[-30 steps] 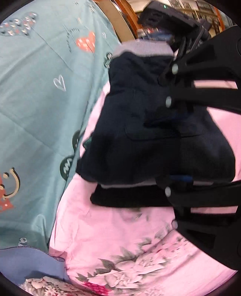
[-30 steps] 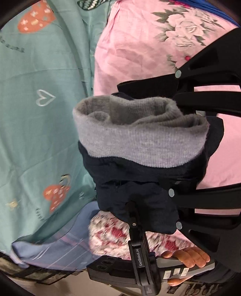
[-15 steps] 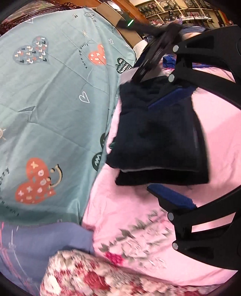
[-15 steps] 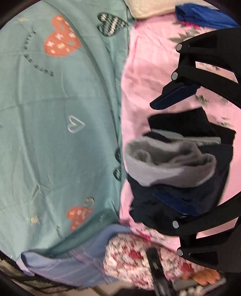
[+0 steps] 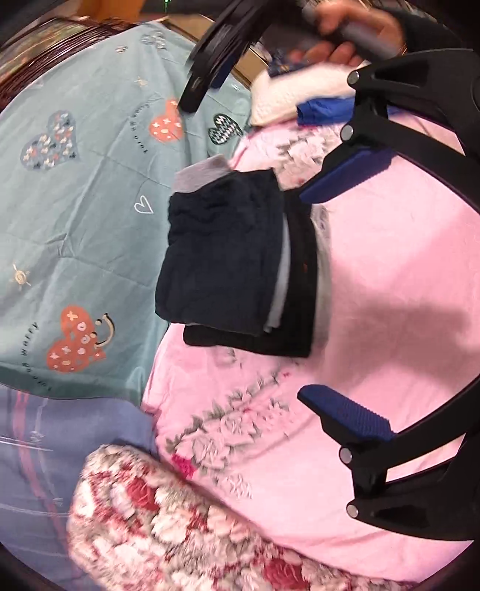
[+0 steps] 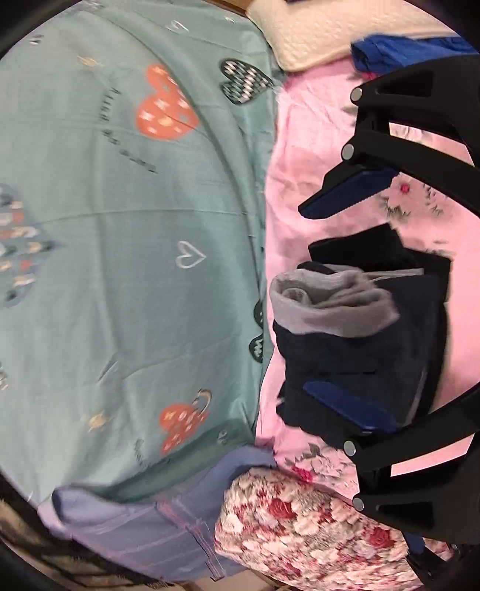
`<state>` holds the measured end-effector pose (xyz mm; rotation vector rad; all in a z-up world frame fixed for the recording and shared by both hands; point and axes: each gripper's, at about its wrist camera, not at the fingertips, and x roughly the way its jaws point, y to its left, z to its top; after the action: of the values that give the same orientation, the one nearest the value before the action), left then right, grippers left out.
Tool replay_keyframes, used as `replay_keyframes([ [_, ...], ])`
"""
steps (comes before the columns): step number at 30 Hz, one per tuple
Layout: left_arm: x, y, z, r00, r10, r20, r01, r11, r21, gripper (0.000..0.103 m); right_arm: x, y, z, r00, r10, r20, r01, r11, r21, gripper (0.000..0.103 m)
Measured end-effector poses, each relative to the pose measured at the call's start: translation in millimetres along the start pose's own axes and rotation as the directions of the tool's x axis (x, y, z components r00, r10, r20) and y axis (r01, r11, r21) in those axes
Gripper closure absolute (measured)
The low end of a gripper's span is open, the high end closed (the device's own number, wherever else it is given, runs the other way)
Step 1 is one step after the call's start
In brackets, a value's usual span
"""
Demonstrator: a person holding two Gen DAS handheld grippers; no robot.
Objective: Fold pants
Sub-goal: 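Open both tools and withdraw them from the stack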
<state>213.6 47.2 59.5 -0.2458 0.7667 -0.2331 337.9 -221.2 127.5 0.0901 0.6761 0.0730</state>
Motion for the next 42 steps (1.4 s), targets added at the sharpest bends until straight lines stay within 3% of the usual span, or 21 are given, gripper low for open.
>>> replay_keyframes([
  [2, -7, -11, -20, 0.998, 0.054, 0.031, -0.056, 0.997, 0.047, 0.002, -37, 1, -20, 1.0, 0.01, 0.01, -0.009, 1.0, -0.028, 0.001],
  [5, -8, -23, -46, 0.992, 0.108, 0.061, -0.113, 0.99, 0.085, 0.002, -73, -5, -77, 0.997, 0.068, -0.02, -0.068, 0.998, -0.017, 0.001],
  [7, -3, -27, -61, 0.988, 0.135, 0.076, -0.142, 0.986, 0.09, 0.002, -80, -14, -126, 0.994, 0.09, -0.058, -0.086, 0.995, 0.059, 0.001],
  [10, 9, -32, -78, 0.98, 0.181, 0.086, -0.19, 0.976, 0.108, 0.002, -88, -19, -180, 0.999, 0.042, -0.033, -0.038, 0.994, 0.106, 0.001],
  [12, 19, -37, -85, 0.971, 0.223, 0.087, -0.234, 0.961, 0.145, 0.002, -92, -19, -206, 0.999, -0.035, 0.009, 0.034, 0.994, 0.101, 0.001],
  [15, 30, -39, -92, 0.97, 0.229, 0.087, -0.241, 0.954, 0.176, 0.002, -90, -12, -218, 0.994, -0.095, 0.045, 0.093, 0.994, 0.062, 0.001],
  [20, 42, -32, -99, 0.968, 0.234, 0.086, -0.246, 0.956, 0.158, 0.002, -82, -6, -230, 0.994, -0.101, 0.049, 0.1, 0.995, 0.024, 0.001],
  [24, 52, -24, -101, 0.968, 0.246, 0.058, -0.252, 0.956, 0.148, 0.002, -72, -8, -238, 0.99, -0.139, 0.012, 0.138, 0.99, 0.012, 0.001],
  [33, 50, -20, -101, 0.963, 0.262, 0.065, -0.269, 0.954, 0.136, 0.002, -57, -9, -245, 0.989, -0.143, -0.043, 0.143, 0.99, 0.007, 0.001],
  [42, 50, -16, -101, 0.964, 0.258, 0.063, -0.264, 0.957, 0.119, 0.002, -58, -8, -246, 0.99, -0.138, -0.042, 0.138, 0.99, 0.002, 0.001],
])
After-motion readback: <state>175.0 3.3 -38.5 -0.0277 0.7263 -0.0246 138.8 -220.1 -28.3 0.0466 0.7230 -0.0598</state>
